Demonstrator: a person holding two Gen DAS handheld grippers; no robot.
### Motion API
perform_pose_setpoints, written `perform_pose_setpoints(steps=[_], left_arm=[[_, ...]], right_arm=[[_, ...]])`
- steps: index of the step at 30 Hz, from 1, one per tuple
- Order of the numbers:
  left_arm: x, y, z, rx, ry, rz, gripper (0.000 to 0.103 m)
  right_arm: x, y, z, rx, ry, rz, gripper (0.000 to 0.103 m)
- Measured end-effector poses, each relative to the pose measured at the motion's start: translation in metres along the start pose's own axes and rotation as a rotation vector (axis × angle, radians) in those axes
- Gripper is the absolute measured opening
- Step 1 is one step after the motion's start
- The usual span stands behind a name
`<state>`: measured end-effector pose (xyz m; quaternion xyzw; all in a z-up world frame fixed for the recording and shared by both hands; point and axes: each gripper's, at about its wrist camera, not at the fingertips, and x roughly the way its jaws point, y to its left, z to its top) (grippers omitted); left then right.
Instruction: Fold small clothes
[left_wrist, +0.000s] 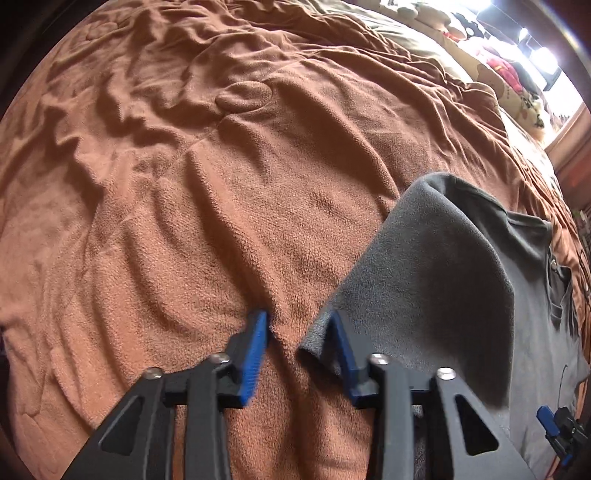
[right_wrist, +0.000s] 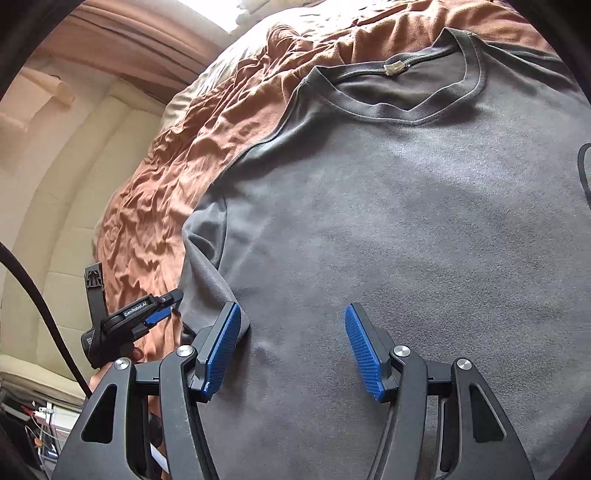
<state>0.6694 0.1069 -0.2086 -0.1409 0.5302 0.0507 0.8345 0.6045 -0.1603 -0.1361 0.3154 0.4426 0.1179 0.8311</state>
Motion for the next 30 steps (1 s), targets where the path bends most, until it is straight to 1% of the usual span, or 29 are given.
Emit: perform_pose_setpoints(steps=[1,3,6,10,13,15,18,20,23,28,30], left_arm=[[-0.002,0.000,0.002,-0.009,0.003,-0.020,0.008],[-0.008,-0.003,0.007,-0.012,-0.003,-0.044,0.005],[-0.025,-0.011,0.012,0.010,-0.032,-0.063,0.005],[-0.046,-0.021,0.018,0.040,-0.071,-0.037,0.005],[-0.055,-0.024,0.019,0.057,-0.068,-0.075,0.004],[-0.061,-0.029,0.018,0.079,-0.074,-0.063,0.004],[-0.066,-0.037,0.017,0.083,-0.064,-0.095,0.004],[-0.071,-0.048,0.019,0.097,-0.072,-0.109,0.004],[-0.083,-0.069,0.024,0.120,-0.085,-0.157,0.004],[-0.102,-0.115,0.031,0.185,-0.102,-0.213,0.004],[-0.106,-0.135,0.033,0.218,-0.105,-0.223,0.004]], right_arm=[[-0.002,-0.001,0.000,-0.002,-0.002,-0.003,0.057],[-0.006,-0.002,0.001,-0.005,-0.010,-0.011,0.057],[-0.012,-0.004,-0.001,-0.010,-0.021,-0.016,0.057],[-0.018,-0.008,-0.003,0.002,-0.026,-0.006,0.057],[-0.021,-0.010,-0.004,0.010,-0.029,0.002,0.057],[-0.023,-0.012,-0.005,0.014,-0.029,0.007,0.057],[-0.027,-0.014,-0.006,0.018,-0.027,0.014,0.057],[-0.030,-0.015,-0.005,0.020,-0.032,0.018,0.057],[-0.037,-0.018,-0.004,0.026,-0.042,0.019,0.057],[-0.048,-0.021,-0.002,0.032,-0.057,0.025,0.057],[-0.051,-0.022,-0.001,0.028,-0.064,0.026,0.057]])
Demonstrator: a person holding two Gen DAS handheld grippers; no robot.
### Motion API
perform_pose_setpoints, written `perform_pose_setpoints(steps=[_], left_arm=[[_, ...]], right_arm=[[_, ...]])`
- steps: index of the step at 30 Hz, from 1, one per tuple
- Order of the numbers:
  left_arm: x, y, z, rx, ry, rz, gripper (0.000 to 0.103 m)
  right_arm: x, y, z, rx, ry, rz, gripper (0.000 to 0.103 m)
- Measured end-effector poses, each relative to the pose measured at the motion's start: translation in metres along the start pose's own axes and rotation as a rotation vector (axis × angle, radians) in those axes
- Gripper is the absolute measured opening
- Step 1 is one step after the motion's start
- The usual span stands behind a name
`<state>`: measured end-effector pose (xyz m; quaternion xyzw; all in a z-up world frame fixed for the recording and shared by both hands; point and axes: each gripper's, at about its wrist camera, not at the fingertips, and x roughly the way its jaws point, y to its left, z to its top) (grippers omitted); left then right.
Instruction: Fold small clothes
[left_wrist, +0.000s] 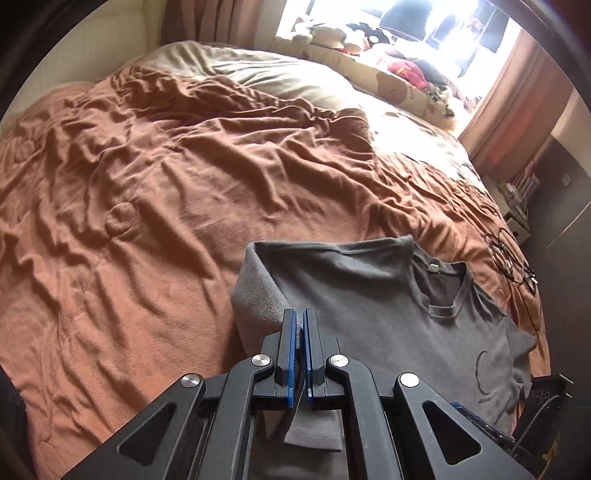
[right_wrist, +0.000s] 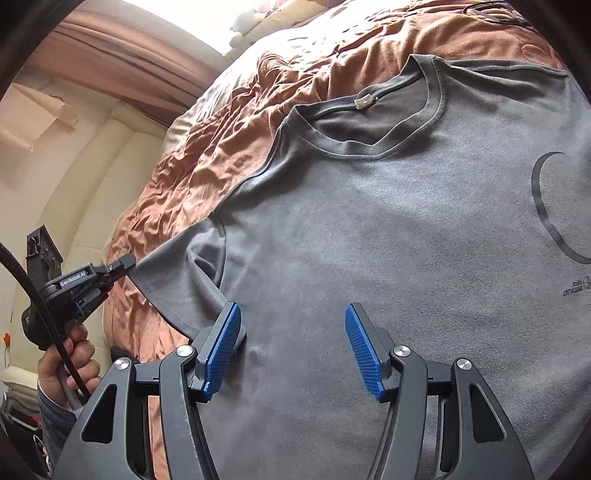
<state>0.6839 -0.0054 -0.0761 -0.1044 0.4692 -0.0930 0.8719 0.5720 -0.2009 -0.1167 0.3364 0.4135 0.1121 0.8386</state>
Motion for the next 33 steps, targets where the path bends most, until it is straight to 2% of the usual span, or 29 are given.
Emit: perform_pose_setpoints(steps=[2,3,5,13,17,19,20,21,23,33], left_arm=[[0.002,-0.016,0.005,0.027,0.003,-0.009,0.004],[0.004,-0.023,0.007,0.036,0.006,-0.019,0.004],[0.008,-0.037,0.011,0.059,0.011,-0.026,0.004],[0.030,-0.078,0.020,0.112,0.034,-0.067,0.004],[0.044,-0.092,0.017,0.129,0.050,-0.119,0.004],[0.050,-0.096,0.015,0.149,0.065,-0.149,0.010],[0.051,-0.097,0.014,0.160,0.073,-0.169,0.022],[0.050,-0.096,0.013,0.164,0.070,-0.177,0.036],[0.045,-0.089,0.011,0.161,0.041,-0.146,0.048],[0.037,-0.009,-0.011,0.072,0.062,-0.028,0.049]], right_arm=[[-0.002,-0.001,0.000,-0.001,-0.002,0.003,0.059],[-0.002,-0.002,0.000,0.000,-0.002,0.003,0.065],[-0.005,-0.003,0.002,-0.002,-0.011,0.008,0.070],[-0.011,-0.020,0.011,0.017,-0.029,0.007,0.071],[-0.011,-0.028,0.014,0.028,-0.029,0.004,0.071],[-0.009,-0.031,0.015,0.034,-0.026,0.002,0.071],[-0.007,-0.032,0.016,0.037,-0.024,0.002,0.071],[-0.006,-0.033,0.016,0.039,-0.022,0.004,0.071],[-0.003,-0.033,0.016,0.039,-0.016,0.003,0.071],[0.023,-0.020,0.029,0.026,0.012,0.041,0.071]])
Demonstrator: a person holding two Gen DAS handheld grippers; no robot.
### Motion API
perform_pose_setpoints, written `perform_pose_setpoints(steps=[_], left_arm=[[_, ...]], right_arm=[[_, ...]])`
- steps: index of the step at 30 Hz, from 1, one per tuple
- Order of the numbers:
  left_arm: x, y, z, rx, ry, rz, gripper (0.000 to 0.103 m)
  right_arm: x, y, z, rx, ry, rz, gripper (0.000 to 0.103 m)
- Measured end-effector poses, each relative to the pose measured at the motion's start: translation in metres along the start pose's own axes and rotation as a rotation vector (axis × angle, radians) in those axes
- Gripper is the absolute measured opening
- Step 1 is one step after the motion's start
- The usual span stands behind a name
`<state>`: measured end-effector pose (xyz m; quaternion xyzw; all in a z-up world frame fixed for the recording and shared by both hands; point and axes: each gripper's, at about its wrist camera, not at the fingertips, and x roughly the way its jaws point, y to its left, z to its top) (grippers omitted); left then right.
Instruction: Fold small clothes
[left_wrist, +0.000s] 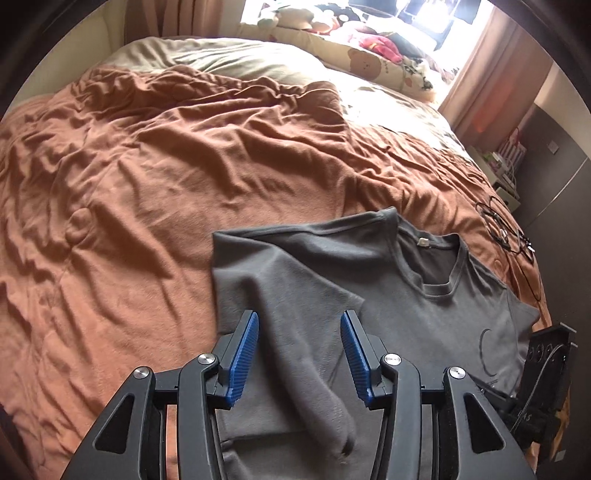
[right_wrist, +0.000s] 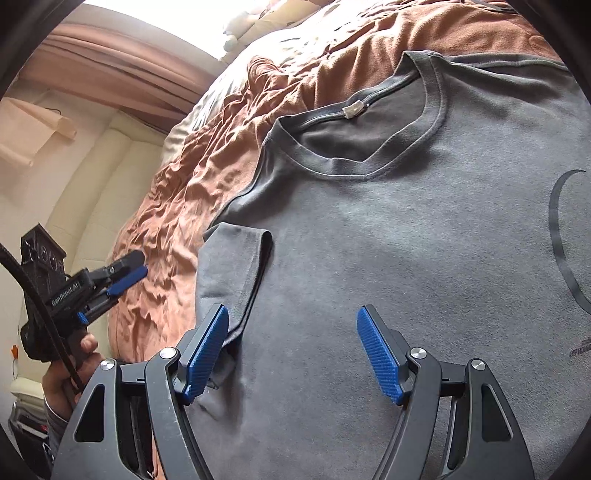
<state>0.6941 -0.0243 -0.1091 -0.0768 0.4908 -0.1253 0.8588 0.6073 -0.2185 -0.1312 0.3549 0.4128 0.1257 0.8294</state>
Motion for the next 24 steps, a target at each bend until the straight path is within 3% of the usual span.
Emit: perform_pose_setpoints(steps=[10,18,24], left_arm=[[0.001,0.048,-0.051,-0.016,0.068,0.051,0.049],[0.012,0.050,-0.093,0.041,0.122,0.054,0.049],[0.024,0.049,-0.107,0.089,0.149,0.084,0.047]], right_arm=[[0.048,0.021,0.017,-0.053,0.038,-0.015,0.071],[0.072,0.035,0.021,-0.129,0.063,-0.033,0.071],[0.092,0.041,0.028,-0.133,0.077,-0.034,0.071]])
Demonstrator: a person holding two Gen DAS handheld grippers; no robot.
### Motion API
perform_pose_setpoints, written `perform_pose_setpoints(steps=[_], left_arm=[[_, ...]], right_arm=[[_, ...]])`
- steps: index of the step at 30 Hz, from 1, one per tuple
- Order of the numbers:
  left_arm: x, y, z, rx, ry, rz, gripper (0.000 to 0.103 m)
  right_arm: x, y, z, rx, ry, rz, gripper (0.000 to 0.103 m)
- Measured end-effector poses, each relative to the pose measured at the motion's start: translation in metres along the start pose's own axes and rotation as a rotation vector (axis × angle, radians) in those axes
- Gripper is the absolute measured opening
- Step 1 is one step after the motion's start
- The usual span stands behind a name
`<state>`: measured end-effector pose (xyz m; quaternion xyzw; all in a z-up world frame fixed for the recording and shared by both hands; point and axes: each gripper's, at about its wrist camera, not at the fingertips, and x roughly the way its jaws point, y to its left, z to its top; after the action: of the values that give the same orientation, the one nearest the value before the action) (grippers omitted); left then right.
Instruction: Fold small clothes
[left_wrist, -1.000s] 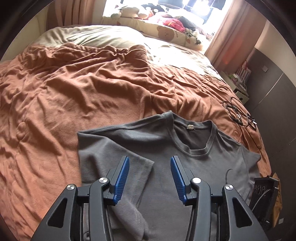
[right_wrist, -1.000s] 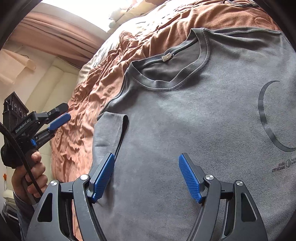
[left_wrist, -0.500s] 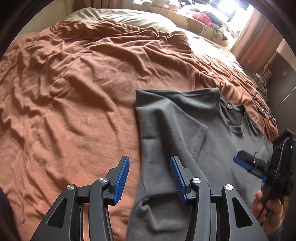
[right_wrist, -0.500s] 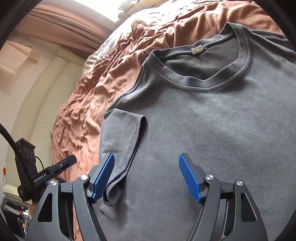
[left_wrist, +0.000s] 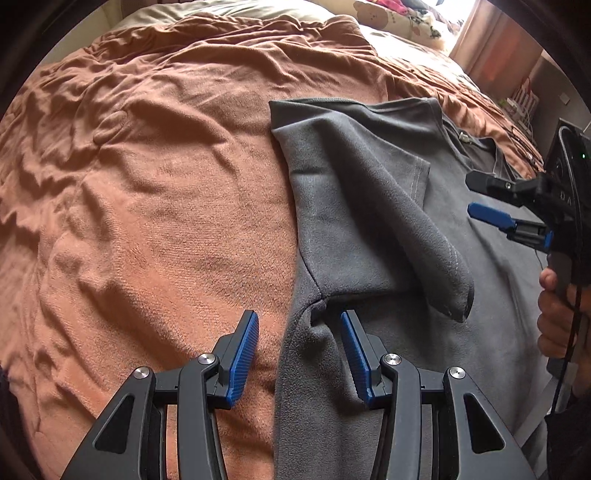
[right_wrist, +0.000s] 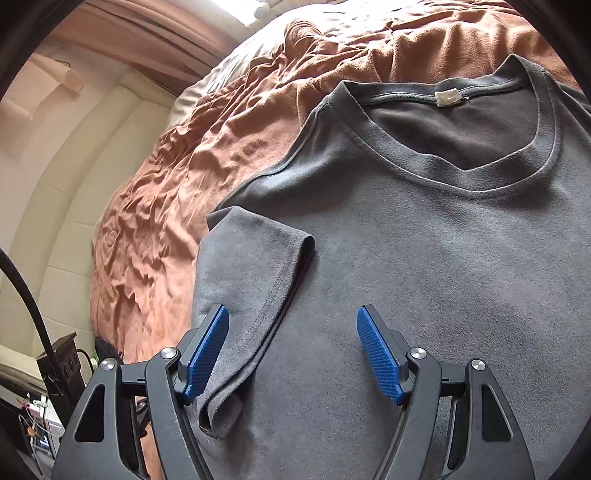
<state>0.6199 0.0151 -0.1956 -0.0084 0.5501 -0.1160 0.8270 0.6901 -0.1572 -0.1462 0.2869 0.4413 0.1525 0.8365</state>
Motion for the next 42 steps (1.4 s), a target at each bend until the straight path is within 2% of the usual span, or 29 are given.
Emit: perform_pose_setpoints(steps=[1,3,5,6,9,13,16,17,18,20,23,26,31,32,33,34,35,38,42], left_arm=[[0.002,0.000,-0.001,0.007,0.006,0.007,0.045],[0.006,0.002,-0.004,0.017,0.017,0.016,0.032],[0.008,0.007,-0.006,0.001,0.021,0.011,0.024],[0.008,0.010,-0.006,-0.012,0.017,0.002,0.022],[0.007,0.014,-0.005,-0.033,0.007,-0.013,0.021],[0.009,0.005,-0.001,0.007,-0.002,0.013,0.021],[0.014,0.004,0.002,0.005,0.000,0.019,0.021],[0.015,0.005,0.003,-0.006,-0.005,0.014,0.020],[0.014,0.007,0.003,-0.014,-0.012,0.009,0.013],[0.011,0.010,0.001,-0.020,-0.017,-0.007,0.006],[0.007,0.020,-0.002,-0.063,-0.026,-0.024,0.004],[0.006,0.028,-0.003,-0.101,-0.020,-0.051,0.004],[-0.001,0.023,-0.003,-0.074,-0.007,-0.066,0.006],[-0.006,0.023,-0.004,-0.073,-0.019,-0.075,0.006],[-0.012,0.022,-0.004,-0.069,-0.030,-0.087,0.007],[-0.018,0.022,-0.003,-0.064,-0.040,-0.096,0.007],[-0.024,0.021,-0.003,-0.060,-0.052,-0.102,0.007],[-0.036,0.019,0.004,-0.069,-0.093,-0.077,0.007],[-0.044,0.018,0.013,-0.106,-0.125,-0.117,0.007]], right_arm=[[0.003,0.001,0.001,-0.004,0.003,0.000,0.071],[0.012,0.005,0.005,-0.014,0.011,-0.008,0.071],[0.020,0.009,0.010,-0.020,0.015,0.000,0.070],[0.026,0.012,0.012,-0.025,0.021,-0.001,0.065],[0.044,0.018,0.017,-0.042,0.041,-0.022,0.056],[0.061,0.027,0.020,-0.066,0.039,-0.081,0.049],[0.065,0.027,0.022,-0.059,0.021,-0.121,0.028],[0.065,0.026,0.024,-0.053,0.020,-0.134,0.018],[0.067,0.026,0.025,-0.050,0.019,-0.144,0.010],[0.065,0.027,0.027,-0.060,0.020,-0.140,0.003],[0.050,0.030,0.030,-0.103,-0.029,-0.167,0.002],[0.037,0.023,0.034,-0.086,-0.063,-0.213,0.002],[0.044,0.018,0.030,-0.050,0.024,-0.227,0.008],[0.040,0.018,0.027,-0.048,0.024,-0.224,0.016],[0.036,0.019,0.025,-0.049,0.022,-0.218,0.036],[0.031,0.019,0.022,-0.049,0.017,-0.211,0.047],[0.025,0.020,0.020,-0.050,0.005,-0.204,0.064],[0.006,0.022,0.011,-0.061,-0.035,-0.195,0.067],[-0.009,0.025,0.000,-0.107,-0.019,-0.161,0.067]])
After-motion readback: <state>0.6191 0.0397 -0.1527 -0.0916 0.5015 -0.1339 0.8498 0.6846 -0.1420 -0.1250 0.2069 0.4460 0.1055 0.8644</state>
